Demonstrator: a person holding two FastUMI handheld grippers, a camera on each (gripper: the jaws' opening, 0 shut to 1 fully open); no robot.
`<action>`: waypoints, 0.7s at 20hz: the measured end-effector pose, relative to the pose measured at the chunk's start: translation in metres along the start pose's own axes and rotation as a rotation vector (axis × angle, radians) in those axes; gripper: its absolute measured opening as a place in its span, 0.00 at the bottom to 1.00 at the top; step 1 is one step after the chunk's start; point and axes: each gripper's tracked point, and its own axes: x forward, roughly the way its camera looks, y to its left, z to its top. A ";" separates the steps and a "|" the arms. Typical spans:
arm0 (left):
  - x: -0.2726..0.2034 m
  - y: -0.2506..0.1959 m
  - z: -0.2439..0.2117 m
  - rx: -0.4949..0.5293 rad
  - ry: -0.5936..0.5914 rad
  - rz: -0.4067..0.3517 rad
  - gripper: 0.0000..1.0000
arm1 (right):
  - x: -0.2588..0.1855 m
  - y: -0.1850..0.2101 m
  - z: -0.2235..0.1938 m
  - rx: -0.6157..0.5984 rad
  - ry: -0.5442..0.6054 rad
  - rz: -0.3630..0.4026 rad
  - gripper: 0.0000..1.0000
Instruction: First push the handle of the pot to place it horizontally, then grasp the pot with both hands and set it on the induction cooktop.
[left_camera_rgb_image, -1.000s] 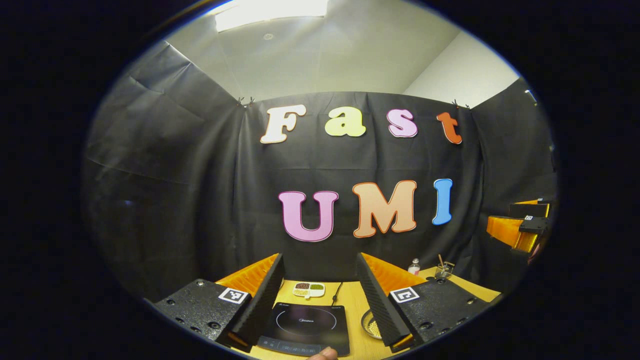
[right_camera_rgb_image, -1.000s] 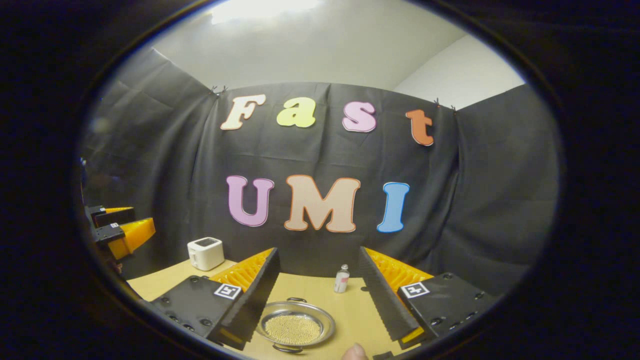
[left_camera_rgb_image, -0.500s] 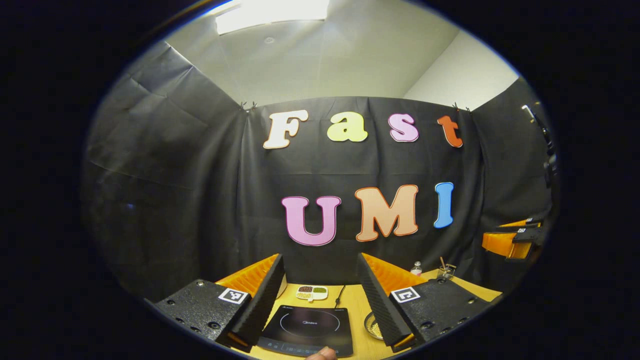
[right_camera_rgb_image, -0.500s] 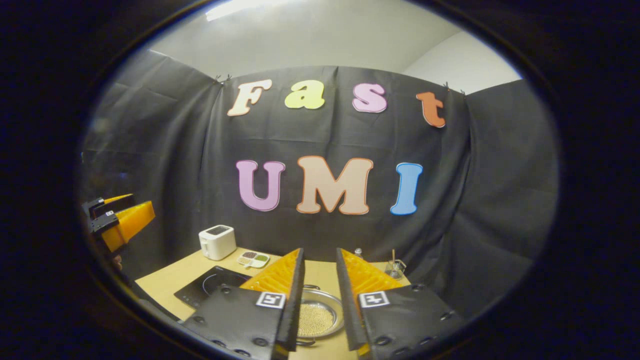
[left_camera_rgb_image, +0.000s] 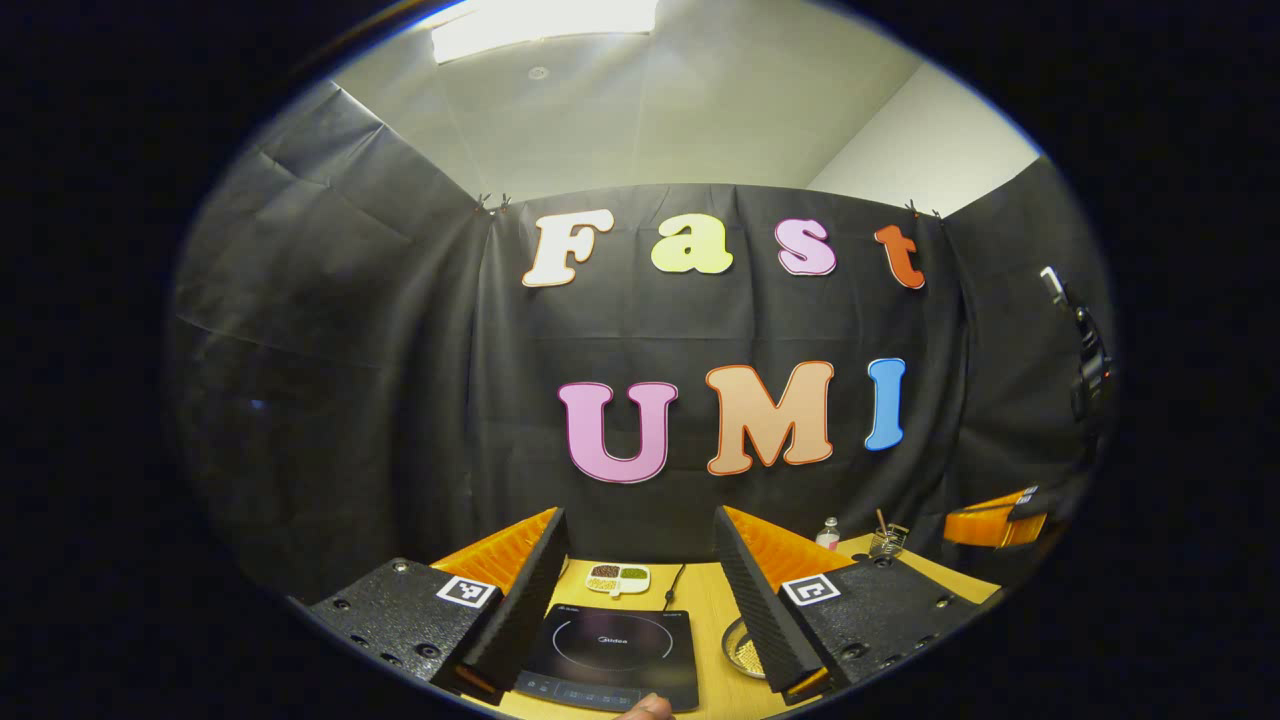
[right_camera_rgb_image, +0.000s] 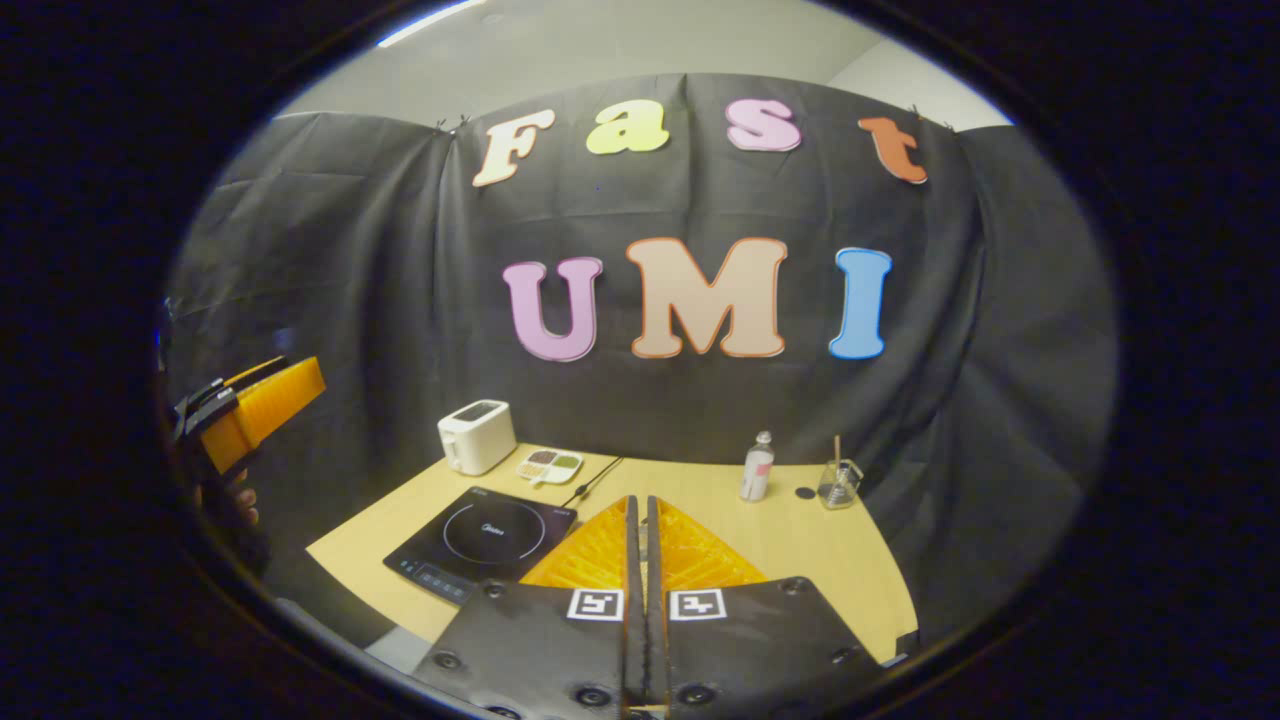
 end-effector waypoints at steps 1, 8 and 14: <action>0.001 -0.002 -0.006 0.000 0.016 -0.003 0.87 | 0.005 0.006 -0.011 0.018 0.030 0.034 0.00; 0.025 -0.016 -0.028 -0.004 0.116 0.010 0.87 | 0.044 0.018 -0.096 0.107 0.258 0.160 0.00; 0.048 -0.011 -0.045 0.035 0.212 0.062 0.89 | 0.069 0.022 -0.161 0.157 0.398 0.227 0.03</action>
